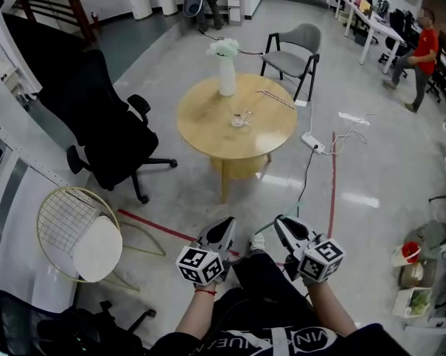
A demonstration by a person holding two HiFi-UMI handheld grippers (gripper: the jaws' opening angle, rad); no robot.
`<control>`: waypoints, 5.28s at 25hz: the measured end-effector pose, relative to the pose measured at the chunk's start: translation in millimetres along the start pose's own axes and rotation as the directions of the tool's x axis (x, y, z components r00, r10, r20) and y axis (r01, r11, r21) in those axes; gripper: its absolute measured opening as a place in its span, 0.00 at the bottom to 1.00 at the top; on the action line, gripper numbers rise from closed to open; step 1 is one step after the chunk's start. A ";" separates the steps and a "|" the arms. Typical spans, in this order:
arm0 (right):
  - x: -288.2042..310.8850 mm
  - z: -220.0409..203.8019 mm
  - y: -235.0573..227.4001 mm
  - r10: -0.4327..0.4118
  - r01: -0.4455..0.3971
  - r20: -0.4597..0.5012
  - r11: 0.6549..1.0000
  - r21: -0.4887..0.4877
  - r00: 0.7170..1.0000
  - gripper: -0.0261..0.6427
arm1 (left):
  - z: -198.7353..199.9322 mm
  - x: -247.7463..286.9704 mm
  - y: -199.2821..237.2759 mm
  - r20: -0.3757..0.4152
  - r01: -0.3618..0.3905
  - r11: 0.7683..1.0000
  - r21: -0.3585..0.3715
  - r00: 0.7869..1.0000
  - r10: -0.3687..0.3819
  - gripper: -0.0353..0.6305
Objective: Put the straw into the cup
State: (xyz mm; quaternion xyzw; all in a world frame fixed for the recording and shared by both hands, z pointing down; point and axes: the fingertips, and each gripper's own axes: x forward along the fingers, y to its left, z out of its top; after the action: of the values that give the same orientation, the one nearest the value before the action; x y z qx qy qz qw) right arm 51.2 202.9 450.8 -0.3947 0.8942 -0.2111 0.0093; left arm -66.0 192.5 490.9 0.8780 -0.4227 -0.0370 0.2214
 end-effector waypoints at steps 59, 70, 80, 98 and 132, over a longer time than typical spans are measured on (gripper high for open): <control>334.6 164.0 -215.1 0.166 -0.167 0.022 0.984 0.058 0.986 0.08 | 123.1 294.6 234.5 -0.096 -0.053 0.999 -0.010 0.994 0.051 0.07; 373.8 213.4 -231.1 0.162 -0.165 0.107 0.986 0.017 0.981 0.08 | 144.3 315.2 277.5 -0.105 -0.057 0.998 0.005 0.993 0.057 0.07; 380.5 209.9 -250.0 0.115 -0.116 0.095 0.993 0.014 0.989 0.08 | 140.3 335.4 287.8 -0.126 -0.029 0.999 -0.015 0.992 0.027 0.07; 409.9 169.3 -279.9 0.054 -0.054 -0.001 0.997 0.046 0.999 0.08 | 125.2 352.9 306.9 -0.179 -0.008 0.999 -0.032 0.984 0.003 0.07; 425.8 135.0 -311.5 -0.013 0.017 -0.054 0.996 0.088 0.998 0.08 | 98.9 352.9 311.8 -0.216 0.006 0.998 -0.055 0.976 -0.018 0.07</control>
State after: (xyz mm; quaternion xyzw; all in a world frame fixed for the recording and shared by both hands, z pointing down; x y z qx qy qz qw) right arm 1.6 -336.0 511.6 -0.3949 0.8809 -0.2609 0.0015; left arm -91.5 -280.4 576.0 0.8731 -0.3895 0.0459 0.2895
